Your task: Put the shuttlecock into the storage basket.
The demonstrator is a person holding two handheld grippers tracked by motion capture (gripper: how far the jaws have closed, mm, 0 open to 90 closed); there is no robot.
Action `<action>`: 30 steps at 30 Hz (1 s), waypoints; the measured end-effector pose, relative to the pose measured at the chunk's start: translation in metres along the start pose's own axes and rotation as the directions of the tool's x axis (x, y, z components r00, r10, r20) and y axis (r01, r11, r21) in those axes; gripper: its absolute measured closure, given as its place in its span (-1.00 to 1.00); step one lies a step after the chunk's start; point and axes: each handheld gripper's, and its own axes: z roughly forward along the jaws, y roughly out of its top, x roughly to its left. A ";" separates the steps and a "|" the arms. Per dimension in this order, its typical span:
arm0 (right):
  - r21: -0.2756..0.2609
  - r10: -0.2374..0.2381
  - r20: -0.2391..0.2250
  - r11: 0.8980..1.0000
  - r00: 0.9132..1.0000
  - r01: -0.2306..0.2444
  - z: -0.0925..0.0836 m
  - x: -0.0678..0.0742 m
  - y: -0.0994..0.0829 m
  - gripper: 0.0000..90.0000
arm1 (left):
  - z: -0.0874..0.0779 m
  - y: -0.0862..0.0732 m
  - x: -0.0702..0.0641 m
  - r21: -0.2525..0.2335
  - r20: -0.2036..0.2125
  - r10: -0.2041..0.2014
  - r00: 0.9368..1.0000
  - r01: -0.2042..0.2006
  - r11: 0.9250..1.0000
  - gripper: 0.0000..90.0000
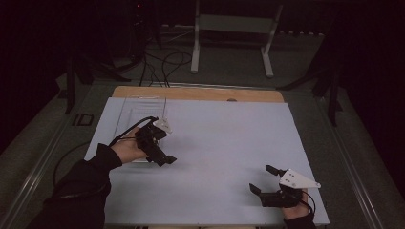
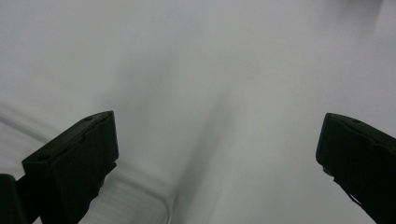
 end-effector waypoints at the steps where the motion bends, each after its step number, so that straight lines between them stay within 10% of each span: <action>1: -0.001 -0.001 -0.001 1.000 1.000 0.001 0.000 0.000 0.000 -0.80 | 0.001 0.001 -0.002 -0.001 -0.003 0.000 1.000 0.000 1.000 -1.00; 30: -0.002 -0.001 -0.005 1.000 1.000 0.001 0.000 0.000 0.000 -0.80 | 0.041 0.003 -0.040 -0.012 0.089 0.080 0.993 -0.079 0.997 -1.00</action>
